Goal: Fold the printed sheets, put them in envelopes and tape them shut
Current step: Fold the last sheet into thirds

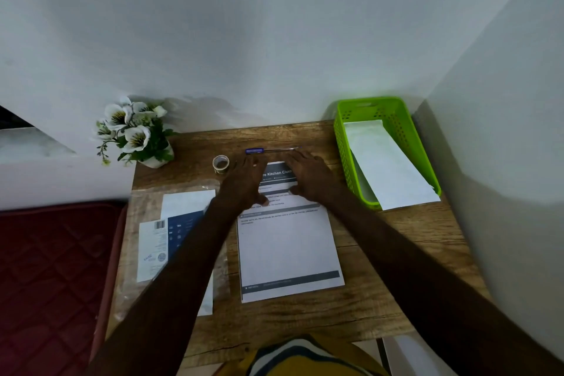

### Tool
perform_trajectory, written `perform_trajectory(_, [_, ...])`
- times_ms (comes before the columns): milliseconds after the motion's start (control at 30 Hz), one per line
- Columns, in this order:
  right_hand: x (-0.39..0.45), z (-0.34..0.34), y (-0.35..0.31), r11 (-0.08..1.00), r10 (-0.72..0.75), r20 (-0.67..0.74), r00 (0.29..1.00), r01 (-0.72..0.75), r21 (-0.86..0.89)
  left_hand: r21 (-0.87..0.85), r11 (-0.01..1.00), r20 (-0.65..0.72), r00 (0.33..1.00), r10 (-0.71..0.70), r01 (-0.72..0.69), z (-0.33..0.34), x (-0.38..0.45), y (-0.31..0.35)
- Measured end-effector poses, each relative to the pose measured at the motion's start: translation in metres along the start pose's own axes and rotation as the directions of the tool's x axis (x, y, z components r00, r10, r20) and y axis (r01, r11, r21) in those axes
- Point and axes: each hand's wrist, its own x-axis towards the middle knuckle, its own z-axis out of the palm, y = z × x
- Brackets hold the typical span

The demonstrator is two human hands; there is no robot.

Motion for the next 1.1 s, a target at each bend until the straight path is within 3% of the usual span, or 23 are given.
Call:
perform_trajectory(200, [0.006, -0.009, -0.001, 0.999, 0.014, 0.048, 0.999, -0.012, -0.046, 0.076, 0.997, -0.022, 1.000, -0.009, 0.010, -0.004, 0.000, 0.004])
perform_trajectory(433, [0.000, -0.006, -0.018, 0.967, 0.097, -0.080, 0.992, -0.113, -0.230, 0.193, 0.978, -0.186, 0.982, -0.039, 0.075, 0.006, -0.014, 0.015])
perform_trajectory(500, [-0.008, 0.001, -0.024, 0.952, 0.118, -0.146, 0.982, -0.154, -0.266, 0.239, 0.965, -0.255, 0.966, -0.041, 0.104, 0.011, -0.024, 0.022])
perform_trajectory(600, [-0.028, 0.021, -0.029, 0.950, 0.027, -0.315, 0.949, -0.122, -0.289, 0.343, 0.929, -0.290, 0.956, -0.033, 0.136, 0.025, -0.041, 0.031])
perform_trajectory(700, [-0.045, 0.046, -0.032, 0.965, 0.006, -0.426, 0.905, -0.117, -0.235, 0.300, 0.947, -0.330, 0.944, -0.010, 0.115, 0.041, -0.051, 0.032])
perform_trajectory(933, [-0.056, 0.064, -0.043, 0.943, 0.108, -0.277, 0.955, -0.187, -0.276, 0.145, 0.987, -0.284, 0.958, -0.031, 0.075, 0.064, -0.058, 0.028])
perform_trajectory(1100, [-0.050, 0.065, -0.043, 0.963, 0.163, -0.157, 0.974, -0.192, -0.191, 0.055, 0.996, -0.254, 0.966, -0.052, 0.068, 0.070, -0.054, 0.022])
